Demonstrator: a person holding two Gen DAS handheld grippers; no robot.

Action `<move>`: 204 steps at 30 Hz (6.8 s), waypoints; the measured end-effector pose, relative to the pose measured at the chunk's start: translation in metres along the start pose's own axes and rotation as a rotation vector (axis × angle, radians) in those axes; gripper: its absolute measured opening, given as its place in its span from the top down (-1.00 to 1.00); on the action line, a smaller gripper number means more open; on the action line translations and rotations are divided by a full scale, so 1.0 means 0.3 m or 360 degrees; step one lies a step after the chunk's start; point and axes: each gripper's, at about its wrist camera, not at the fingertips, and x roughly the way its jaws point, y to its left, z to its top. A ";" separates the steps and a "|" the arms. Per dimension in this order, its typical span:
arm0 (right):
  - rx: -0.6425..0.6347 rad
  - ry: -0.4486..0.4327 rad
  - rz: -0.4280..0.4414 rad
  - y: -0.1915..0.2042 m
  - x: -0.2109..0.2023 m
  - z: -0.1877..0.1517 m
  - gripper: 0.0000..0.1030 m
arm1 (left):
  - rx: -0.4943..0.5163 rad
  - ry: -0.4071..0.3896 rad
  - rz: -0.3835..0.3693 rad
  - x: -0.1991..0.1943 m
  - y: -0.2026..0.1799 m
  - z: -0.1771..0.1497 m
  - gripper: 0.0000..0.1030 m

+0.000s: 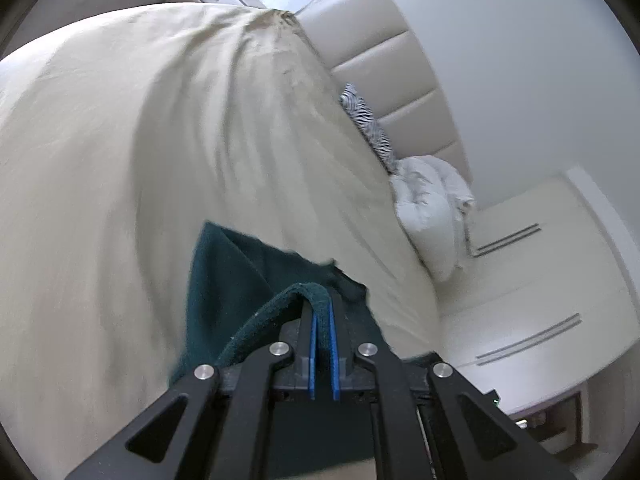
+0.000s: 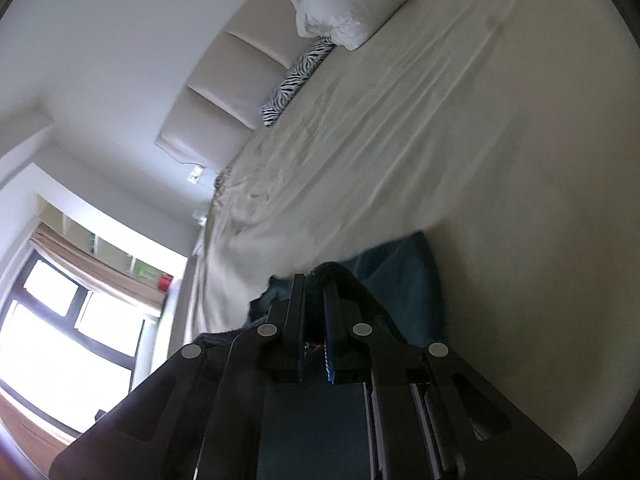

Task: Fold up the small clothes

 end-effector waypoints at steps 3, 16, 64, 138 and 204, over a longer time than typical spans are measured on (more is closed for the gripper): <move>-0.0015 0.0031 -0.0064 -0.018 0.133 0.044 0.87 | -0.0033 0.0002 0.0043 0.088 0.050 0.053 0.89; -0.0040 0.0101 -0.0317 -0.119 0.373 0.054 0.21 | -0.0013 0.0024 0.0205 0.160 0.164 0.064 -0.27; -0.0446 0.0166 -0.0529 -0.173 -0.032 -0.329 0.90 | 0.0698 0.0146 0.0605 0.009 0.111 -0.371 0.93; -0.0730 0.0205 -0.0646 -0.077 0.018 -0.354 0.89 | 0.0746 0.0023 0.0775 -0.002 0.084 -0.374 0.87; -0.0048 0.0590 0.0406 0.019 0.324 -0.492 0.55 | 0.0955 0.0212 0.0554 0.232 -0.063 -0.443 -0.20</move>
